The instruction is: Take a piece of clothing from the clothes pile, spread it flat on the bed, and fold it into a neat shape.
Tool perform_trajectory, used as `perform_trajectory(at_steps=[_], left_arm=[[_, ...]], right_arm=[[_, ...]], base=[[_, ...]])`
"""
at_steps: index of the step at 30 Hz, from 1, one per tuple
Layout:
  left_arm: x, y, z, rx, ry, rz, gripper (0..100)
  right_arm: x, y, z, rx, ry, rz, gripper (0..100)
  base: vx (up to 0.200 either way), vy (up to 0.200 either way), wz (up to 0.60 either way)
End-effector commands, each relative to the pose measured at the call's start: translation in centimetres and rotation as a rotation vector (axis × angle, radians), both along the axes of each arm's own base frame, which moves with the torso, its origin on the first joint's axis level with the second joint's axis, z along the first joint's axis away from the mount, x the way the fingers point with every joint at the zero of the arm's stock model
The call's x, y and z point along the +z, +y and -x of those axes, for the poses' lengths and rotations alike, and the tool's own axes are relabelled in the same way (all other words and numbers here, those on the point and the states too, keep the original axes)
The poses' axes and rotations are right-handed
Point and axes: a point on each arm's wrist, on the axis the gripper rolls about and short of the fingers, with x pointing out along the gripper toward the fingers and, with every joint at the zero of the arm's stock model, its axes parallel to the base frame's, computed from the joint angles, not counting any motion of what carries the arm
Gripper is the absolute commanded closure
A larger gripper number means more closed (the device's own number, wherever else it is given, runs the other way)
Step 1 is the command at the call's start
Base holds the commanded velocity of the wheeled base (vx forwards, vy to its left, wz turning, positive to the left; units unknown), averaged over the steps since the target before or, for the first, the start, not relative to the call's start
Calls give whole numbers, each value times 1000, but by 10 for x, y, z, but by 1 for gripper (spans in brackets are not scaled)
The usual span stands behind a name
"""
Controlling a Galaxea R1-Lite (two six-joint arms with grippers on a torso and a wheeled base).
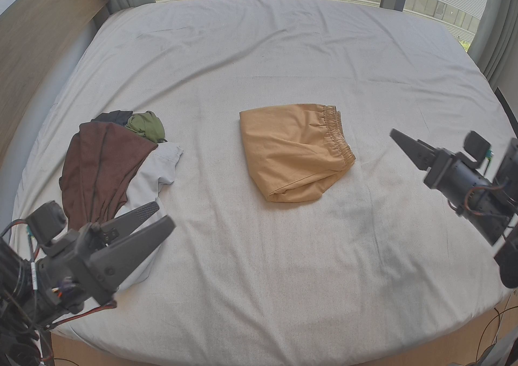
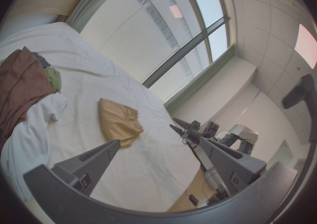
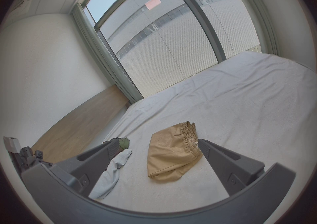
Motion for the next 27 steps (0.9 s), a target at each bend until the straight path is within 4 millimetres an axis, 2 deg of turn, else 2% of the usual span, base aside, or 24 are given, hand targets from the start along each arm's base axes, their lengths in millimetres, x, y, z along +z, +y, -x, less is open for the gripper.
perform_trajectory(at_steps=[1, 6, 13, 20, 27], left_arm=[[10, 29, 57, -44, -113, 47, 0], [5, 49, 80, 3, -102, 13, 0], [-11, 66, 103, 44, -49, -29, 0], [-14, 71, 107, 113, -62, -56, 0], [-16, 73, 110, 133, -64, -59, 0]], right_arm=[[8, -39, 77, -48, -121, -24, 0], [3, -59, 101, -135, -150, -22, 0], [-8, -76, 127, -245, -170, -12, 0], [-17, -81, 141, -289, -171, -4, 0], [-26, -81, 158, -248, -115, 11, 0]], base=[[0, 0, 0], [-200, -200, 0], [-200, -200, 0], [0, 0, 0], [0, 0, 0]])
